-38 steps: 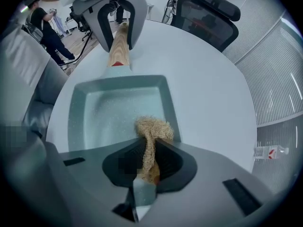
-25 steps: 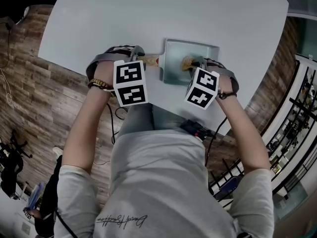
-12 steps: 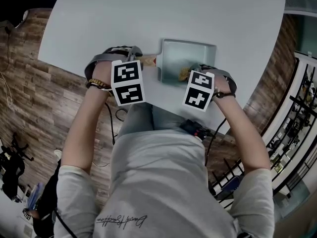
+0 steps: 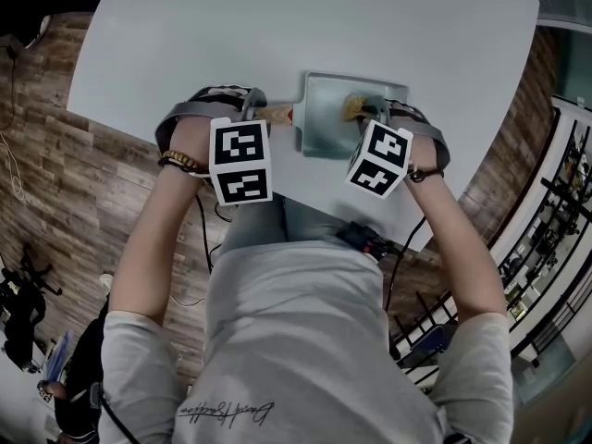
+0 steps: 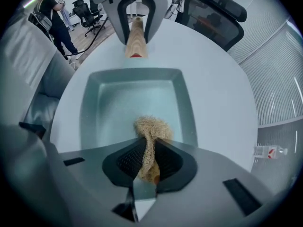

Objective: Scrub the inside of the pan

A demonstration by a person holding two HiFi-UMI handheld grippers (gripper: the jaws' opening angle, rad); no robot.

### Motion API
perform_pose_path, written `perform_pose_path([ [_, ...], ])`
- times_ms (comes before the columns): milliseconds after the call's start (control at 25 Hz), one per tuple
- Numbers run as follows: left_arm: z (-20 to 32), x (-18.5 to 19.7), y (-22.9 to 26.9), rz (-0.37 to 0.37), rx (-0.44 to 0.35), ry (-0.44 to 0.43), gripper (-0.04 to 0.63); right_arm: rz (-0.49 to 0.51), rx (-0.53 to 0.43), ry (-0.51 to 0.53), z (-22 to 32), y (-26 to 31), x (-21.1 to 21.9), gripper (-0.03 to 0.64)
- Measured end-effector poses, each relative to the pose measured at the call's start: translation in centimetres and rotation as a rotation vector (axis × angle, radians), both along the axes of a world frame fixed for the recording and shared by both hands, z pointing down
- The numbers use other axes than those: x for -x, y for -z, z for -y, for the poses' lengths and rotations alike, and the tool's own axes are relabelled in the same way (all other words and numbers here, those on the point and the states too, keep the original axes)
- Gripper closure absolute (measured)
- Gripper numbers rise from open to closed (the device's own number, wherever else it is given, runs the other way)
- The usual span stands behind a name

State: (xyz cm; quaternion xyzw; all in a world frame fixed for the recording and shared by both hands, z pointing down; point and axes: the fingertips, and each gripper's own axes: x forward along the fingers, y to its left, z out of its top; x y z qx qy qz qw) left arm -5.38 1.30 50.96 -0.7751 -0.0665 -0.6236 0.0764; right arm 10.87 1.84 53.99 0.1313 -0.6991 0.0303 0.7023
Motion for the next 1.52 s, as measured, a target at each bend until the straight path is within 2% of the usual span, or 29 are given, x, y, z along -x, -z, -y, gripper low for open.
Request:
perform_pose_path([
  [280,0.0,-0.1,0.2,-0.008,0.011,0.010,0.440,-0.001,-0.029,-0.042,3.0,0.1,-0.9,0.545],
  [520,0.0,-0.1,0.1,-0.009,0.030,0.061,0.440,0.009,-0.036,0.005,2.5,0.1,-0.9,0.548],
  [800,0.4,0.0,0.0,-0.006,0.023,0.065,0.440,-0.021,0.108,0.022,-1.3,0.3,-0.8,0.548],
  [1200,0.3,-0.1,-0.1,-0.013,0.023,0.065,0.440,-0.003,0.319,0.018,-6.8,0.4,-0.7,0.549],
  [1360,0.3,0.1,-0.1,-0.014,0.029,0.060,0.440,0.006,0.346,0.007,-7.1,0.4,-0.5,0.551],
  [1520,0.3,-0.2,0.0,-0.018,0.034,0.039,0.440,0.045,0.337,-0.064,-6.8,0.6,-0.7,0.549],
])
